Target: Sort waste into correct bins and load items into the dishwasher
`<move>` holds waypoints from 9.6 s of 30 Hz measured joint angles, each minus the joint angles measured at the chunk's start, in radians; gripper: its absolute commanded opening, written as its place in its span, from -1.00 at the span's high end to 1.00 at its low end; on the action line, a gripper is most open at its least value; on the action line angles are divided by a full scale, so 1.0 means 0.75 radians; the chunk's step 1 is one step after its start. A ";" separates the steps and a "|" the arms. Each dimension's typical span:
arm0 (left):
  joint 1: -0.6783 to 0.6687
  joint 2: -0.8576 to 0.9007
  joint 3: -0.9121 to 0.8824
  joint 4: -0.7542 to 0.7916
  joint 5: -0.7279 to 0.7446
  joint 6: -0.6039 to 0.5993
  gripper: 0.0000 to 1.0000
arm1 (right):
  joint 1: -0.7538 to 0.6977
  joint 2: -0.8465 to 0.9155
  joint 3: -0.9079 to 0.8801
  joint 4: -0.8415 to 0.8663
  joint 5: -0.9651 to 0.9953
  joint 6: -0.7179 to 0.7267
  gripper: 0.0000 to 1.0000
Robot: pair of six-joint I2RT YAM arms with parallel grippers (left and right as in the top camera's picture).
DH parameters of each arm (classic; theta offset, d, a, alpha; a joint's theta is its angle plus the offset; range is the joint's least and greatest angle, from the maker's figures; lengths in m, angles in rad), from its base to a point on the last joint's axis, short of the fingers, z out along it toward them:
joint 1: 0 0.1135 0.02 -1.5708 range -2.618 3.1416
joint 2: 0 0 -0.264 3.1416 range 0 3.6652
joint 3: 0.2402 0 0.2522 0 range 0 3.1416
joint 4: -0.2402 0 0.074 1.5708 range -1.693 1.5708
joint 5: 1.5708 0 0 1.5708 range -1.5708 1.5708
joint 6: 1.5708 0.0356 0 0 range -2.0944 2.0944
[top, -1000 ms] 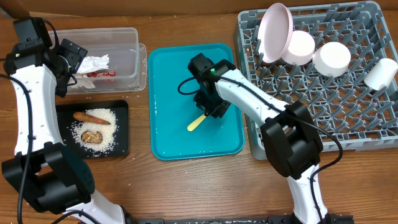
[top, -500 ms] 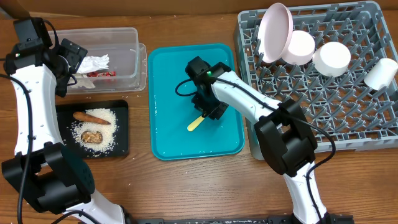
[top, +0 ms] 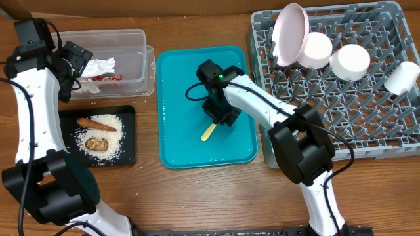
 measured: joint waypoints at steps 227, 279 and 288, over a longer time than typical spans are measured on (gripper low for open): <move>-0.012 -0.014 0.001 -0.302 -0.151 0.343 -1.00 | -0.663 -3.009 -2.340 1.343 -0.112 -1.577 -1.00; -0.446 -2.435 -2.265 1.136 0.034 0.935 -1.00 | -0.663 -3.009 -2.340 1.342 -0.112 -1.577 -1.00; -0.446 -2.435 -2.265 1.136 0.028 0.975 -1.00 | -0.663 -3.009 -2.340 1.342 -0.112 -1.577 -1.00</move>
